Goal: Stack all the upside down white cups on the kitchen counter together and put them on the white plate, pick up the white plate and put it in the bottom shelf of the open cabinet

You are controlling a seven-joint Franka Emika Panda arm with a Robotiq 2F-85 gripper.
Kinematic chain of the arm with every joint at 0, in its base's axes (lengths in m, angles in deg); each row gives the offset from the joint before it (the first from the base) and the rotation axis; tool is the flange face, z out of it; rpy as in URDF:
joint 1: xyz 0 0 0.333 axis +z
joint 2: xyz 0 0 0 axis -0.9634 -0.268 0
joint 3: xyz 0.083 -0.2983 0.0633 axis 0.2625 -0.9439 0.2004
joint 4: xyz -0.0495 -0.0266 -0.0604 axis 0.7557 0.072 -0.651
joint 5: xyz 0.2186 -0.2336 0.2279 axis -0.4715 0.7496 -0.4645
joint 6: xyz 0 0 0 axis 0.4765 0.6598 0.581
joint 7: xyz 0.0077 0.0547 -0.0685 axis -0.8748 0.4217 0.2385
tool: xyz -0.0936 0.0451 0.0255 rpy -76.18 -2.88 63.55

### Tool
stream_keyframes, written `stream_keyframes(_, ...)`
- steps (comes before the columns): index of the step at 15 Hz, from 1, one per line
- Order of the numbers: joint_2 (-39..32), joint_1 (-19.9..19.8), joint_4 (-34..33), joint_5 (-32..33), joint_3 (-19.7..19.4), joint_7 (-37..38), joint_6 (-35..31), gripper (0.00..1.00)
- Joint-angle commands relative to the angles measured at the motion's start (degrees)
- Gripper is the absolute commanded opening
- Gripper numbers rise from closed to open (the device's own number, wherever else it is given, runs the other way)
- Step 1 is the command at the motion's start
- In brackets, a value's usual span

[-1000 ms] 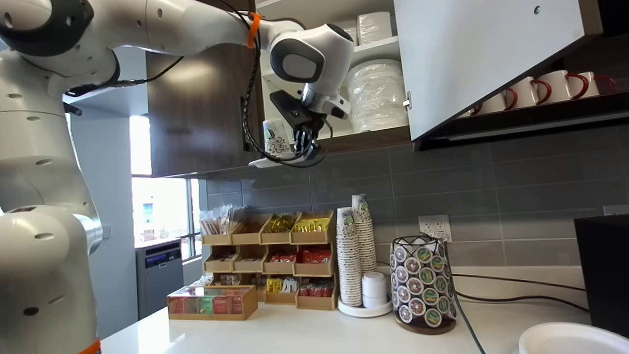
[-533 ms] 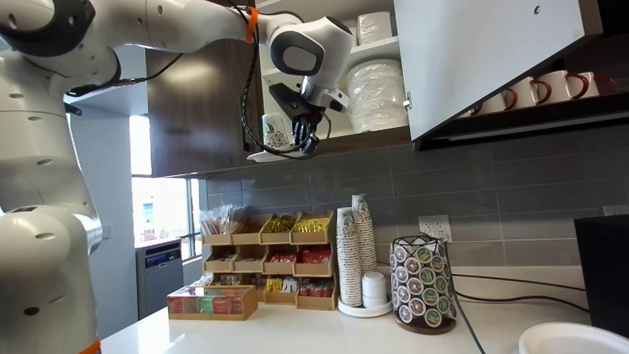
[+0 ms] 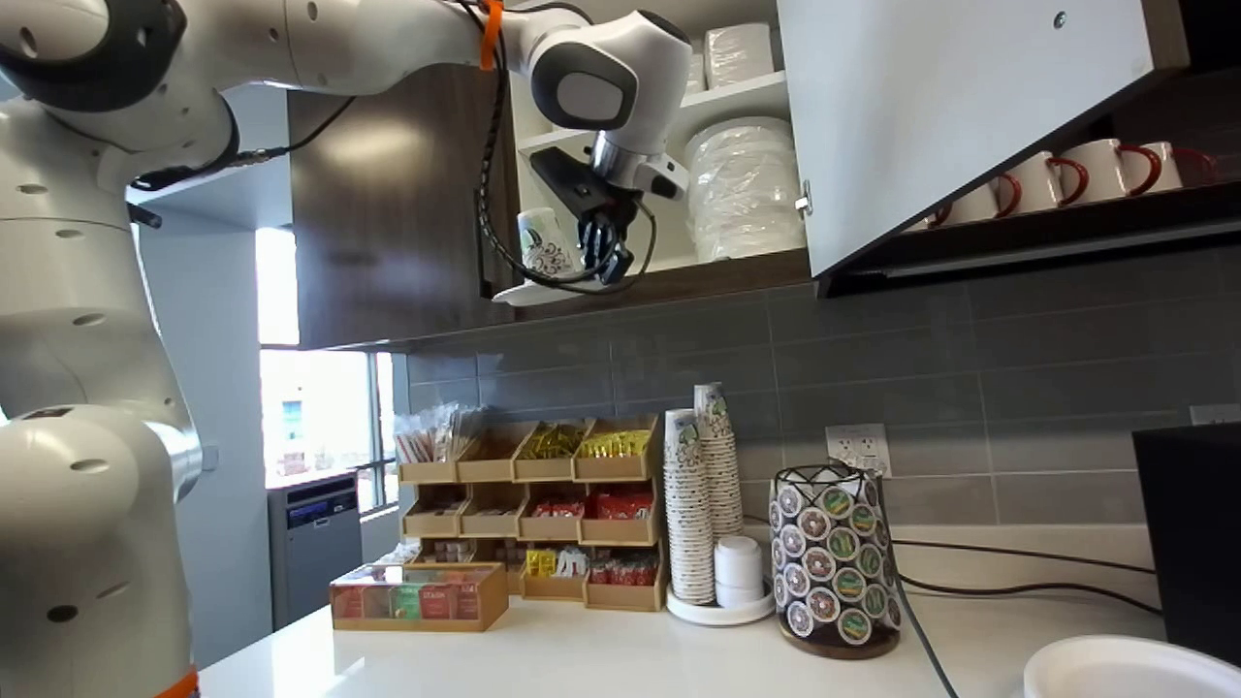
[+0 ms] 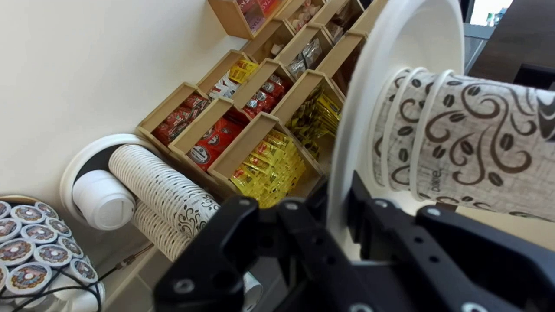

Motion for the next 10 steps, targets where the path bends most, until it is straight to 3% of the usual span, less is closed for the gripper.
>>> stream_keyframes(1, -0.9, 1.1, -3.8, -1.3, -0.9, 1.7, 1.4, 0.06)
stream_keyframes(10, -4.9, 2.7, -11.3, -5.0, 0.1, 9.1, 1.3, 0.05)
